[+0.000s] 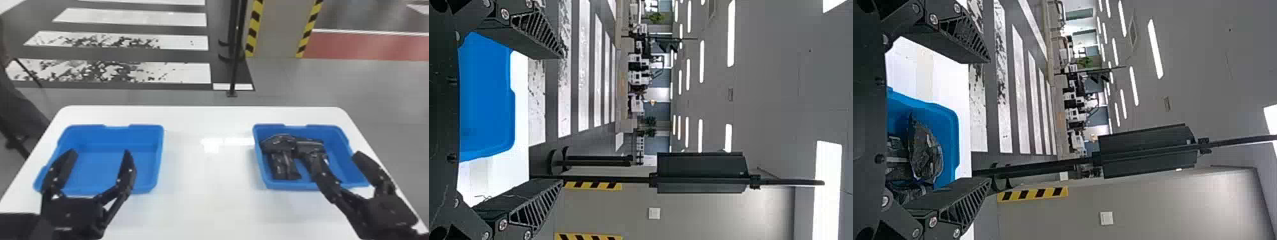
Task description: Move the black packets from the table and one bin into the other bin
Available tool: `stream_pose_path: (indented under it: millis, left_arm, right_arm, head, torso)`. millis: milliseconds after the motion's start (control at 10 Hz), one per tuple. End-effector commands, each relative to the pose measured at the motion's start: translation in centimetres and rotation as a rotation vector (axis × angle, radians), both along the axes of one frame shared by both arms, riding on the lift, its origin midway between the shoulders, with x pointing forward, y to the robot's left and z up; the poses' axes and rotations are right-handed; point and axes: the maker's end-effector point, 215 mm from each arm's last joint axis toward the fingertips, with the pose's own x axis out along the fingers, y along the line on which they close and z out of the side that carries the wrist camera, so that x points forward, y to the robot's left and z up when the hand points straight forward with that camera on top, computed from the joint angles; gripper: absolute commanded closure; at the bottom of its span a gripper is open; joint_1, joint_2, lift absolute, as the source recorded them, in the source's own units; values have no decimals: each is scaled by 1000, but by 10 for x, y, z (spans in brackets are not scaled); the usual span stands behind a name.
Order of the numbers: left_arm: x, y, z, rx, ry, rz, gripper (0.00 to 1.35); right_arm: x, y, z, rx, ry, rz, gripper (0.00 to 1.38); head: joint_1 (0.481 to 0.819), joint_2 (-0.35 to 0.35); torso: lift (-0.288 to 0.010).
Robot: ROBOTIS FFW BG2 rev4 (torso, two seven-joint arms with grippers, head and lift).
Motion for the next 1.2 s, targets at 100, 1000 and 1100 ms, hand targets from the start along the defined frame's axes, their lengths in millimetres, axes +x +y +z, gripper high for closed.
stream_pose_path:
  millis: [100, 1000, 1100]
  left_arm:
    - [1, -2, 1, -10, -1, -3, 156]
    - [-6, 11, -1, -20, 6, 25, 154]
    - [-6, 11, -1, -20, 6, 25, 154]
  right_arm:
    - [-1, -1, -2, 7, 4, -4, 188]
    - [-2, 4, -3, 27, 9, 7, 188]
    - [-2, 5, -2, 31, 10, 9, 188]
  head:
    - [695, -70]
    - [695, -52]
    - [695, -50]
  torso:
    - [-110]
    - [-110]
    - [-110]
